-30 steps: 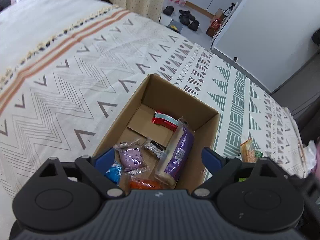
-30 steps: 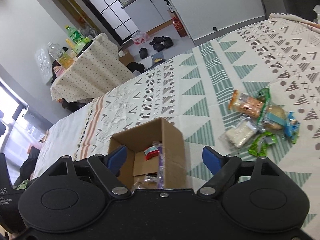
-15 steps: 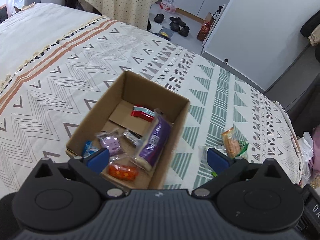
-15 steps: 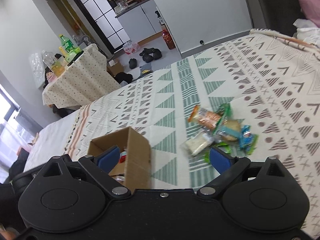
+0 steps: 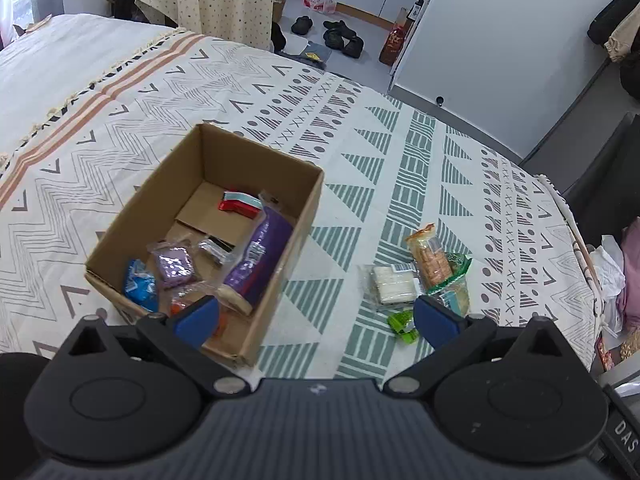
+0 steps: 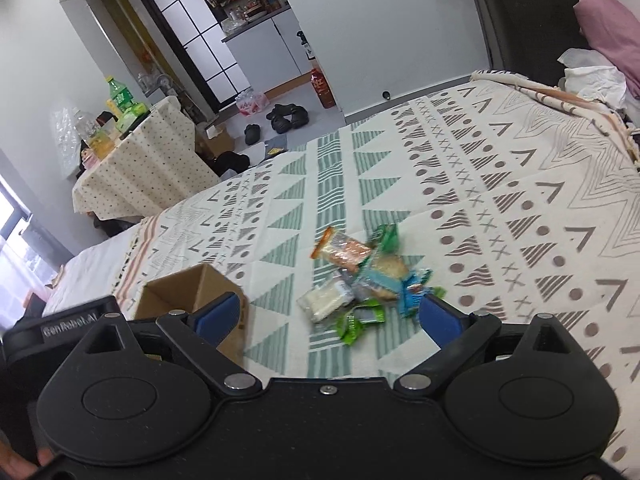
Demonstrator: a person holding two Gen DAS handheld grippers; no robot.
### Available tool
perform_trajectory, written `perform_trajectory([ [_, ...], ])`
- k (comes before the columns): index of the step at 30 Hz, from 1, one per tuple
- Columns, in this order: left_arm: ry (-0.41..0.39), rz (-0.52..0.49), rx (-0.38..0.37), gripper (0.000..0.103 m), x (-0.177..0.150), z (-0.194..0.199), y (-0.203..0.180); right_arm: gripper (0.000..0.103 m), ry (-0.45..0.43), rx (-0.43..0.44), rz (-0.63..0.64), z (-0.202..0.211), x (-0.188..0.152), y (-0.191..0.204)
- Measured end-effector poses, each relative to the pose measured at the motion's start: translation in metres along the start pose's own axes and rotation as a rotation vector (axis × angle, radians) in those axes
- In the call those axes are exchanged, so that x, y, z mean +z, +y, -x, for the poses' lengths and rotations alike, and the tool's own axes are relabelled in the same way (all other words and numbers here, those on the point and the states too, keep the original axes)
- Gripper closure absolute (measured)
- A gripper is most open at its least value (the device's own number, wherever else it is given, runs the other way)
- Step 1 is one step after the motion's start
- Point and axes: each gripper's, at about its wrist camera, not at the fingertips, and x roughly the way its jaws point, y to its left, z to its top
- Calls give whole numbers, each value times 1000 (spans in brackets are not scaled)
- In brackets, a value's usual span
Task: Organize snacks
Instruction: 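Move both tools back over the remaining snack pile, then grasp the green wrapped candy with the left tool while the right tool grasps the blue candy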
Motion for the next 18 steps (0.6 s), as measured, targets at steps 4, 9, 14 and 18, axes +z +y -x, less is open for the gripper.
perform_trajectory([
  [4, -11, 2, 0, 0, -3, -1, -9, 6, -8, 4, -9, 3, 3, -20],
  [9, 3, -18, -31, 0, -9, -8, -22, 6, 6, -8, -27, -3, 1, -42],
  [14, 7, -32, -46, 3, -15, -21, -35, 6, 10, -6, -39, -12, 0, -59],
  [18, 23, -41, -61, 4, -19, -37, -44, 7, 18, 28, -82, -25, -4, -75],
])
